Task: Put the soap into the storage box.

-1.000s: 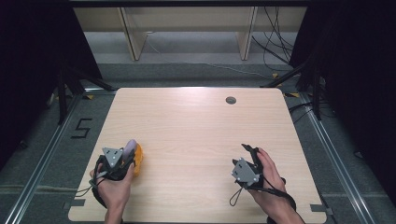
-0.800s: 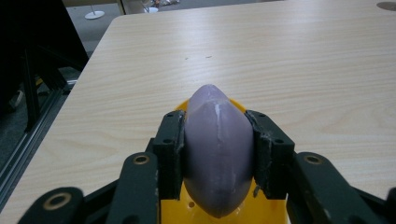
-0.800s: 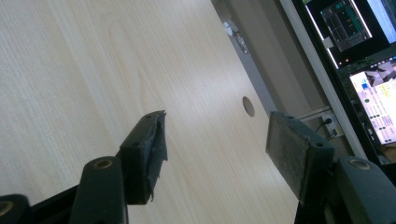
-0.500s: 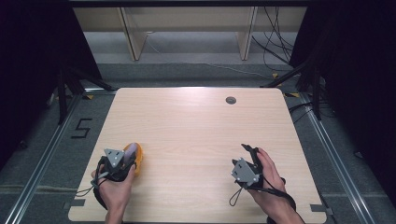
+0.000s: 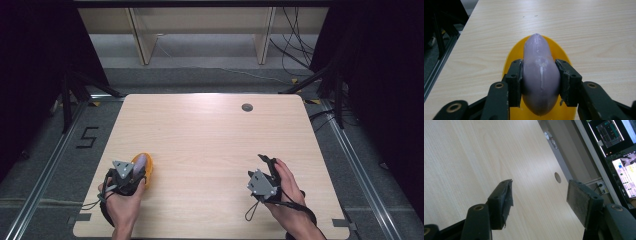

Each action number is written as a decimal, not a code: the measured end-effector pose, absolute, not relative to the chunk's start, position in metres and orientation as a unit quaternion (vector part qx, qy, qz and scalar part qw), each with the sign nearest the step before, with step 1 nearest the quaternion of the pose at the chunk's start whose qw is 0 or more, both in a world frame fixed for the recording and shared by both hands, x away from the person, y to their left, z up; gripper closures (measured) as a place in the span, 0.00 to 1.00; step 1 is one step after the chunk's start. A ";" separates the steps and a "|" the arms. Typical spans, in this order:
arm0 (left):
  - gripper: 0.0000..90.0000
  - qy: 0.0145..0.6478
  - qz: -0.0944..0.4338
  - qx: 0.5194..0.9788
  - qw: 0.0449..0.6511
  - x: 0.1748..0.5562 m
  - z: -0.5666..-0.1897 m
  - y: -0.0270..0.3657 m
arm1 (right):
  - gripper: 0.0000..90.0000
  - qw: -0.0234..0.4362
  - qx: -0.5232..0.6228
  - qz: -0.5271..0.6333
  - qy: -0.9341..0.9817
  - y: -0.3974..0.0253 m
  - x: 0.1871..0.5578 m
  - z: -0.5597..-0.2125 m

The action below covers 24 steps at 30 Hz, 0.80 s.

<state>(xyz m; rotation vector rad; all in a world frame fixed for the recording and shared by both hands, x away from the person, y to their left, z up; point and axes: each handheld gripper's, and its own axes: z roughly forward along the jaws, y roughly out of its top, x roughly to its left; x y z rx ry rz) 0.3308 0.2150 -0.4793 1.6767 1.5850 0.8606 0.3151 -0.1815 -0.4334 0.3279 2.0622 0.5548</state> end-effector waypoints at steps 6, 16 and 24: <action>0.63 0.610 0.321 0.645 0.332 0.331 -0.481 0.217 | 0.42 0.470 0.134 0.227 0.842 -0.182 0.315 -0.433; 0.46 0.603 0.339 0.622 0.366 0.328 -0.472 0.218 | 0.42 0.470 0.135 0.228 0.842 -0.181 0.315 -0.433; 0.44 0.571 0.359 0.622 0.397 0.320 -0.461 0.208 | 0.42 0.456 0.140 0.233 0.847 -0.181 0.315 -0.435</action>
